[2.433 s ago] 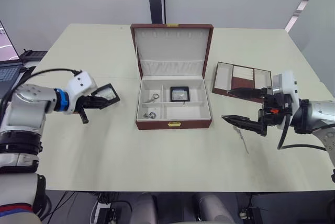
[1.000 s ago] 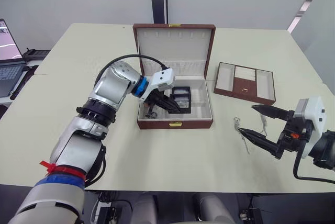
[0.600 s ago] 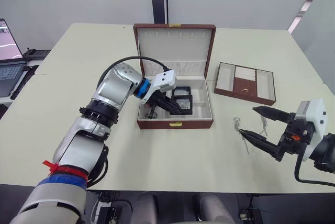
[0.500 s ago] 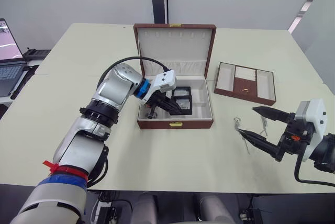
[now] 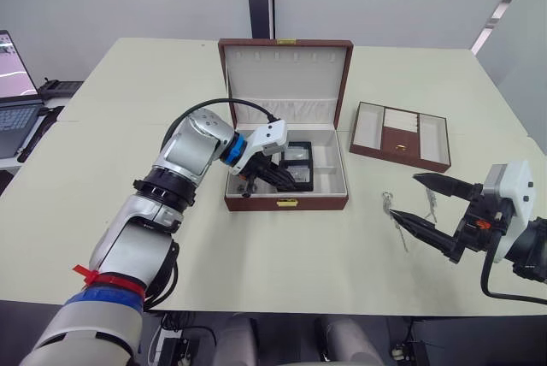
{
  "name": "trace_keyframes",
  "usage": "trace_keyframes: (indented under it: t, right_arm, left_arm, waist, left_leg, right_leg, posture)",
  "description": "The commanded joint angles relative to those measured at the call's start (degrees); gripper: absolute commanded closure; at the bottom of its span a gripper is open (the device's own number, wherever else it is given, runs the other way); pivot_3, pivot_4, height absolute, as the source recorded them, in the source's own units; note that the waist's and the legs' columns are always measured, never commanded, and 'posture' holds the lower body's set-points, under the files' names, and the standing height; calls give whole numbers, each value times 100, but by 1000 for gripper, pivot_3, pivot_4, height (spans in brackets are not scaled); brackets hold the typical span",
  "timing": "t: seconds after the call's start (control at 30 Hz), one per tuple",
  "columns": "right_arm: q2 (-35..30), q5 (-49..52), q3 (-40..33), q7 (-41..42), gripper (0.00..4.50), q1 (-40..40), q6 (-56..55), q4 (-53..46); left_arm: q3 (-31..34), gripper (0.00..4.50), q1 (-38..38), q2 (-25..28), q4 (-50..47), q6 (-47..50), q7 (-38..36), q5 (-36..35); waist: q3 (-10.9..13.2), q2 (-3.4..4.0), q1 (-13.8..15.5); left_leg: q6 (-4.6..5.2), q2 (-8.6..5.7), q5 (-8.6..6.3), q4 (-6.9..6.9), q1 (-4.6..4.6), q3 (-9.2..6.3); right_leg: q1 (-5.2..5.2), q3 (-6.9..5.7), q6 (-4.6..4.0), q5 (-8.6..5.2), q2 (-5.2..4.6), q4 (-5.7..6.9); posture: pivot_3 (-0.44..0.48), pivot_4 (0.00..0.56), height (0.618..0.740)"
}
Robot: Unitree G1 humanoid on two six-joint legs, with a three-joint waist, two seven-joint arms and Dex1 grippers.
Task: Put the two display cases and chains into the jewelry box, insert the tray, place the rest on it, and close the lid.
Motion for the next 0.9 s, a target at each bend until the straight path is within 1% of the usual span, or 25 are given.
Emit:
trace_keyframes:
  t: [0.03, 0.13, 0.2, 0.23, 0.5, 0.6, 0.73, 0.83, 0.9]
  right_arm:
    - [-94, 92, -225, 14, 0, -27, -44, -103]
    - [-115, 94, -215, 23, 0, -37, -45, -84]
    - [-128, 85, -203, 35, 0, -42, -47, -68]
    - [-135, 73, -179, 38, 0, -63, -52, -48]
    - [-183, 40, -126, 81, 0, -166, -65, 49]
    - [-185, 24, -151, 116, 0, -173, -76, 101]
    - [-159, -56, -219, 251, 0, -138, -135, 354]
    - [-158, -176, -317, 468, 0, -89, -254, 792]
    - [-163, -249, -373, 638, 0, -78, -351, 1155]
  left_arm:
    - [-3, 4478, -34, -17, -27, -4, -28, 22]
    - [34, 4478, -45, -17, -12, -34, 3, 13]
    - [60, 3850, -60, -20, 17, -61, 29, 8]
    - [69, 3615, -68, -23, 18, -57, 20, -7]
    - [124, 1013, -77, -56, -16, -1, 7, -82]
    - [301, 63, -142, -61, 20, 17, 118, -184]
    - [722, 23, -192, 72, -65, 197, 202, -496]
    - [1167, 23, -6, 398, -467, 524, 247, -821]
    - [1507, 23, 271, 663, -907, 822, 408, -1061]
  waist:
    - [0, 0, 0]
    - [0, 0, 0]
    - [0, 0, 0]
    - [0, 0, 0]
    - [0, 0, 0]
    - [0, 0, 0]
    - [0, 0, -1]
    - [0, 0, -11]
    - [-1, 1, -20]
  left_leg:
    - [0, 0, 0, 0, 0, 0]
    - [0, 0, 0, 0, 0, 0]
    - [0, 0, 0, 0, 0, 0]
    - [0, 0, 0, 0, 0, 0]
    - [0, 0, 0, 0, 0, -1]
    - [0, 0, 0, 0, 0, -1]
    - [0, 0, 0, 0, 0, -2]
    - [0, 0, 0, 0, 1, -1]
    - [0, 1, 0, 0, 2, -2]
  right_leg:
    - [0, 0, 0, 0, 0, 0]
    - [0, 0, 0, 0, 0, 0]
    - [0, 0, 0, 0, 0, 0]
    - [0, 0, 0, 0, 0, 0]
    - [0, 0, 0, 0, 0, 0]
    - [0, 0, 0, 0, 0, 0]
    - [0, -1, 0, 0, 0, 0]
    - [0, 0, 0, 0, 1, 0]
    - [0, 0, 0, 0, 1, 1]
  posture:
    - [0, 150, 740]
    - [0, 150, 740]
    - [0, 150, 740]
    - [0, 150, 740]
    - [0, 150, 740]
    - [0, 150, 740]
    - [0, 150, 740]
    - [0, 150, 740]
    - [0, 150, 740]
